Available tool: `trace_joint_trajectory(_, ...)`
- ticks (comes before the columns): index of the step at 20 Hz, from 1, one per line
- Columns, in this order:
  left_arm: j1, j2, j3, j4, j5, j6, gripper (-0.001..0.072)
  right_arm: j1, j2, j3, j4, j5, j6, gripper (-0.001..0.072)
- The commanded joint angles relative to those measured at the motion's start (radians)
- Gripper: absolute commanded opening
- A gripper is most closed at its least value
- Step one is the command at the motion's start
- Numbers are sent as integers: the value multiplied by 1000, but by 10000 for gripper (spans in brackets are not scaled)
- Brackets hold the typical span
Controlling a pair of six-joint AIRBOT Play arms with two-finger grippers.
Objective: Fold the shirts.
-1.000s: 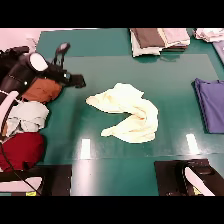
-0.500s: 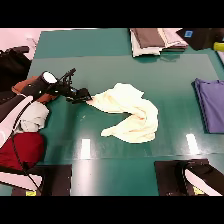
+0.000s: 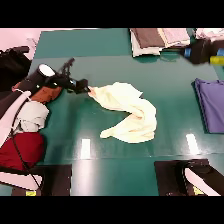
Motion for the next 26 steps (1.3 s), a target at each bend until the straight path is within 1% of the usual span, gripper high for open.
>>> trace_joint_trajectory(1, 26, 57, 108, 137, -13, 3, 23, -124, 73, -258, -1, 100, 11, 20)
trace_joint_trajectory(2, 26, 72, 130, 177, -19, 3, 23, -162, 96, -378, 2, 89, 12, 29)
trace_joint_trajectory(3, 26, 80, 142, 193, -23, 3, 23, -189, 108, -487, 8, 84, 12, 185)
trace_joint_trajectory(4, 26, 88, 144, 192, -21, 2, 24, -208, 111, -597, 16, 82, 13, 445)
trace_joint_trajectory(5, 26, 87, 144, 192, -21, 2, 24, -213, 105, -689, 39, 66, 12, 510)
trace_joint_trajectory(7, 26, 84, 143, 192, -25, 2, 24, -191, 68, -836, 122, 3, 10, 509)
trace_joint_trajectory(9, 26, 84, 143, 193, -28, 2, 24, -117, 0, -911, 169, -84, 6, 508)
trace_joint_trajectory(11, 26, 84, 143, 193, -32, 2, 23, -12, -83, -914, 192, -160, 4, 508)
trace_joint_trajectory(14, 26, 84, 143, 198, -48, 2, 23, 143, -204, -843, 192, -246, 4, 497)
trace_joint_trajectory(17, 26, 84, 143, 212, -57, 3, 24, 237, -320, -752, 184, -307, 4, 346)
trace_joint_trajectory(18, 26, 84, 143, 218, -63, 2, 24, 253, -347, -725, 178, -311, 2, 242)
trace_joint_trajectory(19, 26, 85, 143, 222, -69, 3, 24, 263, -369, -694, 155, -309, 0, 88)
trace_joint_trajectory(20, 26, 85, 143, 225, -74, 2, 24, 266, -378, -664, 117, -301, 0, 19)
trace_joint_trajectory(21, 26, 90, 143, 227, -80, 2, 23, 265, -376, -632, 79, -286, 1, 19)
trace_joint_trajectory(23, 26, 130, 145, 246, -75, 2, 23, 233, -331, -553, -11, -211, 2, 18)
trace_joint_trajectory(26, 27, 265, 199, 358, -47, -1, 23, 140, -187, -390, -154, -87, 1, 18)
